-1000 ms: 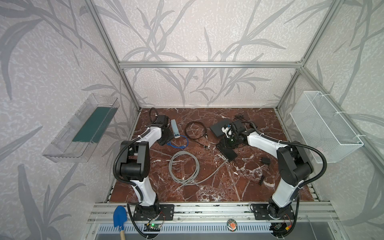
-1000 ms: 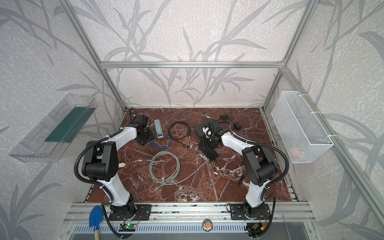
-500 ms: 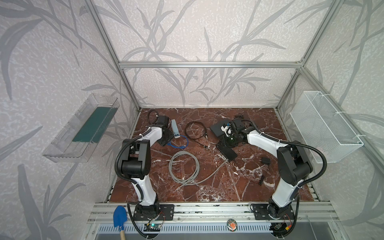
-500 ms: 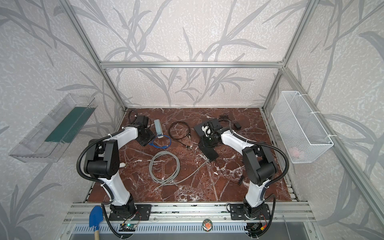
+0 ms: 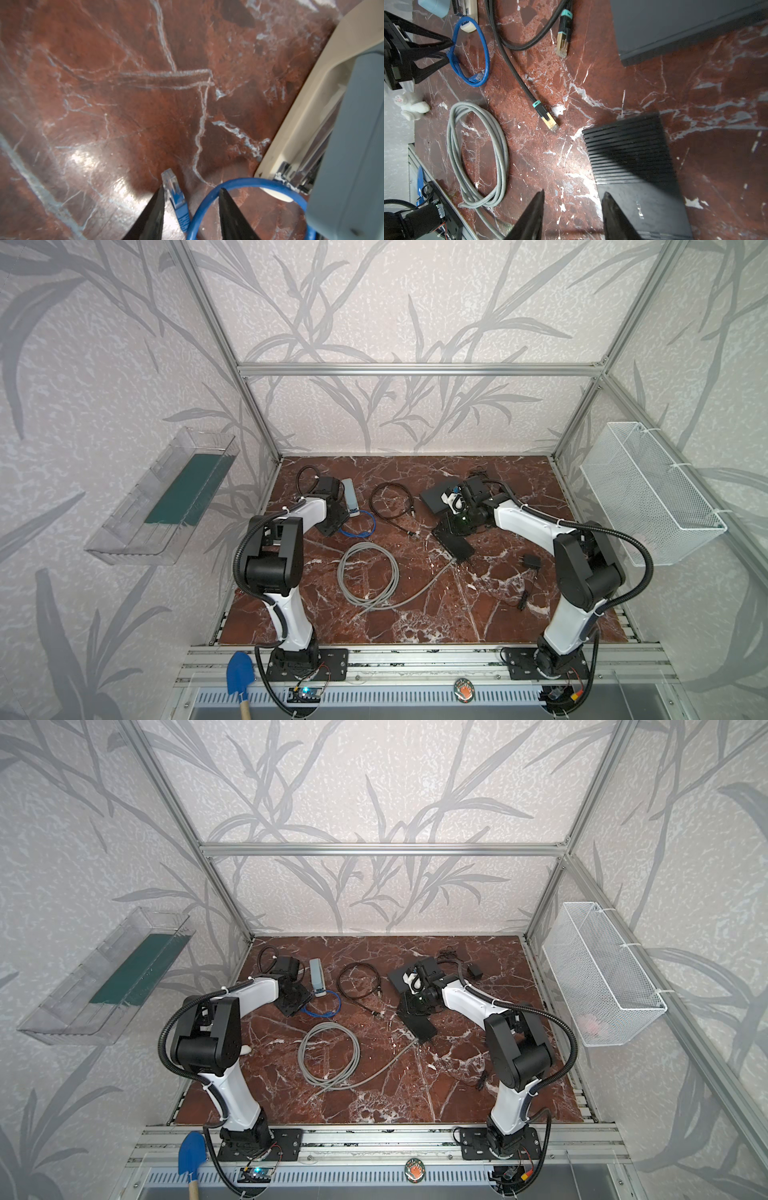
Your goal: Insert the plug into the switch port
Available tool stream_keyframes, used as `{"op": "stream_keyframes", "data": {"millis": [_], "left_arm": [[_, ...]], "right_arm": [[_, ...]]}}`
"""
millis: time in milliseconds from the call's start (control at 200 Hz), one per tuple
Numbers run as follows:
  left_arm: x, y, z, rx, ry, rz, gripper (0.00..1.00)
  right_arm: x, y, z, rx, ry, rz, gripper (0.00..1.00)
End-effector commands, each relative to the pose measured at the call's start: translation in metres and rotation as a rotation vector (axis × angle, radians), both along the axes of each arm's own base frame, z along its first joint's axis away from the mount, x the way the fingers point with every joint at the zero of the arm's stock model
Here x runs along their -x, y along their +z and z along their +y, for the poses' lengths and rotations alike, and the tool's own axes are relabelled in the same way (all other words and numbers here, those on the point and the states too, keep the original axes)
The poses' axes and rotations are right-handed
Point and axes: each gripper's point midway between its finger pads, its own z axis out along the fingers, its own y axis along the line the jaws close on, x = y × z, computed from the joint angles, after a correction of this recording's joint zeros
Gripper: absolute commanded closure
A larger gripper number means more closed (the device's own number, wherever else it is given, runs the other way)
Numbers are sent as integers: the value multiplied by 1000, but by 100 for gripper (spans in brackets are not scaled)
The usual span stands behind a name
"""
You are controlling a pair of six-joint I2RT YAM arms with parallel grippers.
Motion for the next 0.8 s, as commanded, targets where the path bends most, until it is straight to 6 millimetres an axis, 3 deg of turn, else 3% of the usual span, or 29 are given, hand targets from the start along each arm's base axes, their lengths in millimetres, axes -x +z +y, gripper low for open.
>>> {"op": "stream_keyframes", "data": {"millis": [0, 230, 655, 715, 795], "left_arm": [[23, -4, 9, -49, 28, 56, 55], [25, 28, 12, -67, 20, -5, 48], [24, 22, 4, -70, -105, -9, 49], [16, 32, -6, -80, -167, -51, 50], [3, 61, -25, -139, -285, -108, 51]], "right_arm": [[3, 4, -3, -2, 5, -1, 54], [9, 2, -5, -7, -7, 2, 54], [16, 3, -12, -5, -28, -5, 54], [18, 1, -13, -1, -31, 0, 54], [18, -1, -14, 4, -35, 3, 54]]}}
